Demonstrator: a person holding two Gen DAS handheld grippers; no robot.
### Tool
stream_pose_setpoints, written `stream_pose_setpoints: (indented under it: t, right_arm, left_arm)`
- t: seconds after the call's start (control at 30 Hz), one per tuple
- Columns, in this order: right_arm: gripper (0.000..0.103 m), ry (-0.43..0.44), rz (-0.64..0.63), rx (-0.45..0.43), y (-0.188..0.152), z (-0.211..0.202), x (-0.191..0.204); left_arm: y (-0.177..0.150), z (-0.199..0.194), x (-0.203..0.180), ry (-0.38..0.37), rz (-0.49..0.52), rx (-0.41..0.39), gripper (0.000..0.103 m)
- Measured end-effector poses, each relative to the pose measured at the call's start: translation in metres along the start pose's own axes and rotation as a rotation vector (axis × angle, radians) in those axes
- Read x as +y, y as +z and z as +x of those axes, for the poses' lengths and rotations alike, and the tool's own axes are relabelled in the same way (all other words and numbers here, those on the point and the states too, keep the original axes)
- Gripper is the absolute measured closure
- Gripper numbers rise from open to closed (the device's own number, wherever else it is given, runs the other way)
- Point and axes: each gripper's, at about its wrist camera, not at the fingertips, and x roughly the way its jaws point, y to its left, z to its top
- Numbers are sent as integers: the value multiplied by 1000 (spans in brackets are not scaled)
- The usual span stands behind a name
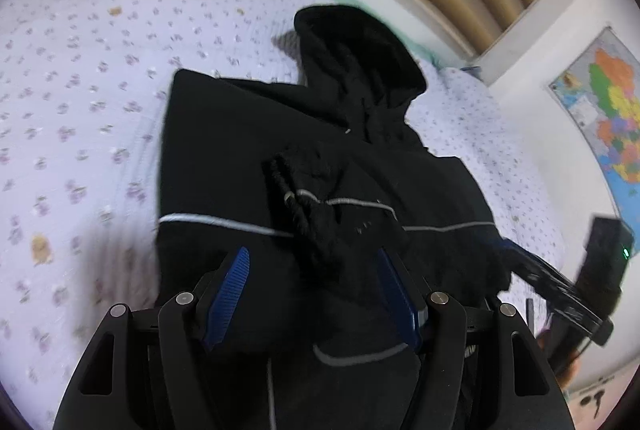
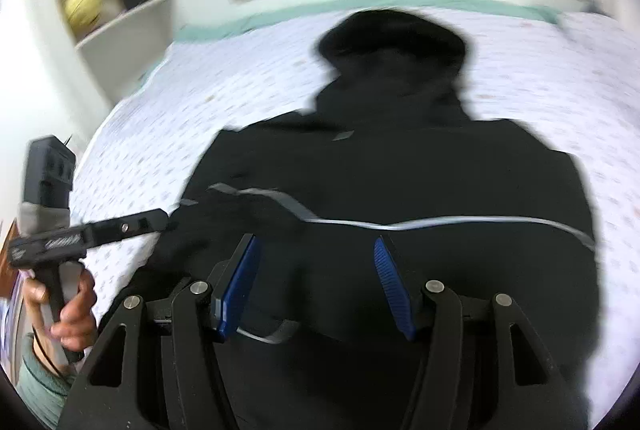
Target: Fold large clothes
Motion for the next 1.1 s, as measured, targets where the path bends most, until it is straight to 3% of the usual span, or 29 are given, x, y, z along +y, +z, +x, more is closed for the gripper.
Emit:
stream_pose_setpoints:
  t: [0.13, 0.17, 0.2, 0.3, 0.37, 0.47, 0.57, 0.6, 0.67, 0.73, 0.83, 0.9, 1.0, 1.07, 1.1]
  right_arm:
    - [39, -74, 89, -12, -10, -20, -52]
    - [39, -87, 110, -13, -13, -22, -63]
    - [39, -100, 121, -13, -13, -23, -69]
    - [39, -183, 136, -9, -16, -26, -91]
    - [39, -233, 128, -7, -16, -27, -100]
    - [39, -247, 129, 0, -11, -20, -107]
    - [39, -234, 114, 13, -4, 0, -101]
    - [39, -229, 108, 21, -3, 6, -97]
    - [39, -223, 87, 83, -2, 37, -88]
    - [33, -288, 63, 163, -6, 69, -83]
    - [32, -385, -10, 178, -13, 88, -72]
    - [32, -384, -14, 198, -11, 87, -72]
    - [32, -352, 13, 212, -3, 77, -77]
    - [32, -323, 20, 179, 6, 65, -75]
    - [32, -306, 12, 148, 18, 62, -68]
  left_arm:
    - [10, 46, -6, 36, -11, 70, 36]
    - [11, 54, -10, 59, -1, 74, 41]
    - [11, 57, -14, 72, 19, 65, 76]
    - [14, 54, -28, 113, 68, 19, 82]
    - [17, 26, -29, 94, 71, -86, 83]
    - [18, -16, -17, 64, 46, -191, 83]
    - [16, -30, 8, 113, -3, -193, 83]
    - [14, -27, 17, 135, -12, -163, 83]
    - [7, 1, 37, 187, -49, -23, 83]
    - [-5, 29, 50, 191, -71, 71, 82]
    - [-4, 21, 40, 220, -18, 39, 81]
    - [-2, 12, 32, 236, 12, 16, 77]
    - [4, -15, 17, 289, 50, -78, 58]
    - [12, -34, -4, 306, 103, -174, 46]
    - [15, -40, -8, 300, 117, -190, 45]
